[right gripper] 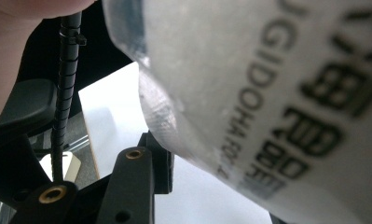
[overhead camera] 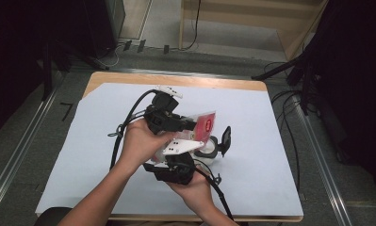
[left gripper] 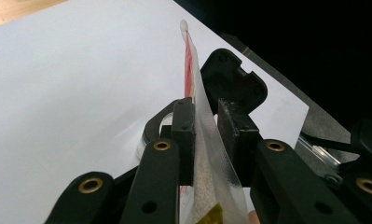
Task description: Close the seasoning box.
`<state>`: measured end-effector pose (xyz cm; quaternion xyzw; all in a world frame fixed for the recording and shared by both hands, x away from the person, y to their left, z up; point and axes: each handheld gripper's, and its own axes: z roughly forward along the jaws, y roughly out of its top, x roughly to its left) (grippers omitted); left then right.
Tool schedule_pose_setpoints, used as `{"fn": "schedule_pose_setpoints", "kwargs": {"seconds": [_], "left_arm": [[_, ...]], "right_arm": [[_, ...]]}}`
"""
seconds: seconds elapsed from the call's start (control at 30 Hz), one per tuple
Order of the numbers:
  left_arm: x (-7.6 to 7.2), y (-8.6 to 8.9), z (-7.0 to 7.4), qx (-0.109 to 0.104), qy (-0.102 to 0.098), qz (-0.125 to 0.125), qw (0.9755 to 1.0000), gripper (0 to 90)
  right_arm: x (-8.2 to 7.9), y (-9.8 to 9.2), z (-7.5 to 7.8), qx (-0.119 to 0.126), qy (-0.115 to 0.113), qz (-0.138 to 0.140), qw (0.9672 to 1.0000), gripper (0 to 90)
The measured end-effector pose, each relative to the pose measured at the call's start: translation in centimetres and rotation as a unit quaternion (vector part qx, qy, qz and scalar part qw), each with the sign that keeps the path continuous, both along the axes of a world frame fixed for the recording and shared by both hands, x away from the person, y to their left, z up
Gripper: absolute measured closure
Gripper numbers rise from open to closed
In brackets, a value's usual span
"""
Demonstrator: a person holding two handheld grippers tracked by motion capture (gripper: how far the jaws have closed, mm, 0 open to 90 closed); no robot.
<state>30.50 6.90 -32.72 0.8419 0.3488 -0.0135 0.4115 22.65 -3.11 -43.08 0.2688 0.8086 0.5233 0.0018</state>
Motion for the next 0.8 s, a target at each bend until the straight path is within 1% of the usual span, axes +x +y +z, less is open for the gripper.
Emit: {"fn": "schedule_pose_setpoints", "kwargs": {"seconds": [0.5,0.8], "left_arm": [[-0.06,0.01,0.02,-0.001,0.000,-0.001,1.0000,77.7],[-0.10,-0.03,0.08,-0.001,0.000,-0.001,1.0000,77.2]], "right_arm": [[-0.02,-0.01,0.00,0.000,0.002,0.001,1.0000,63.4],[-0.08,-0.02,0.09,0.004,0.005,0.001,1.0000,63.5]]}}
